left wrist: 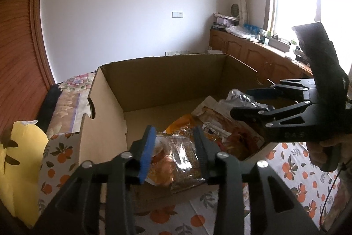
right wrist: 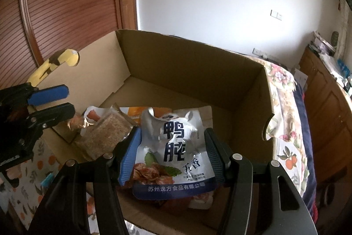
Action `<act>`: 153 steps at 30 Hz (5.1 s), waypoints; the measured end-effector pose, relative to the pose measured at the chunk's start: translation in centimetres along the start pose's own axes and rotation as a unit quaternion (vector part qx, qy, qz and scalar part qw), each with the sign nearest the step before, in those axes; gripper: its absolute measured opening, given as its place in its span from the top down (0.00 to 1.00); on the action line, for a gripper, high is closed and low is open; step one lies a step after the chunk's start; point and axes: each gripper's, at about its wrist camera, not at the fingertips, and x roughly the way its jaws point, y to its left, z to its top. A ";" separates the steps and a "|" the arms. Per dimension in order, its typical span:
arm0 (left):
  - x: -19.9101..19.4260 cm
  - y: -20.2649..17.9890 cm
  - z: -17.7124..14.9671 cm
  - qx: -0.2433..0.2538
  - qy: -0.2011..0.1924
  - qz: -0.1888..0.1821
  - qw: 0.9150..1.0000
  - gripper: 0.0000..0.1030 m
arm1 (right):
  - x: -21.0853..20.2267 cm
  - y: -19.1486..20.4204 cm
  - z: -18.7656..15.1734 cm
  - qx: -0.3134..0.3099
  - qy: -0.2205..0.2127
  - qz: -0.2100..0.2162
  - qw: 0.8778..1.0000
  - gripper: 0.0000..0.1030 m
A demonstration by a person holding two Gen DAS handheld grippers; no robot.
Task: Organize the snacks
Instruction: 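Carry both items over the box and open both tools to drop them inside, then return the right tool toward the white bar while the left tool grasps the teal candy, then lower the right tool onto the white bar and close it while the left tool lifts the teal candy, then carry the white bar and teal candy over the box with both tools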
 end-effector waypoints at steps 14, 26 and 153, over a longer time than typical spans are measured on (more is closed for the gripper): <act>-4.6 -0.8 -1.2 0.006 -0.026 0.000 1.000 0.53 | -5.1 -0.1 -1.1 0.033 -0.064 0.020 0.997 0.32; -8.9 -1.7 -7.5 0.008 -0.011 -0.021 1.000 0.52 | -10.6 2.5 -7.4 0.037 -0.075 0.067 0.994 0.32; -11.4 -3.2 -6.9 0.022 0.008 -0.067 0.997 0.80 | -11.0 5.2 -9.5 -0.027 -0.021 0.055 0.998 0.80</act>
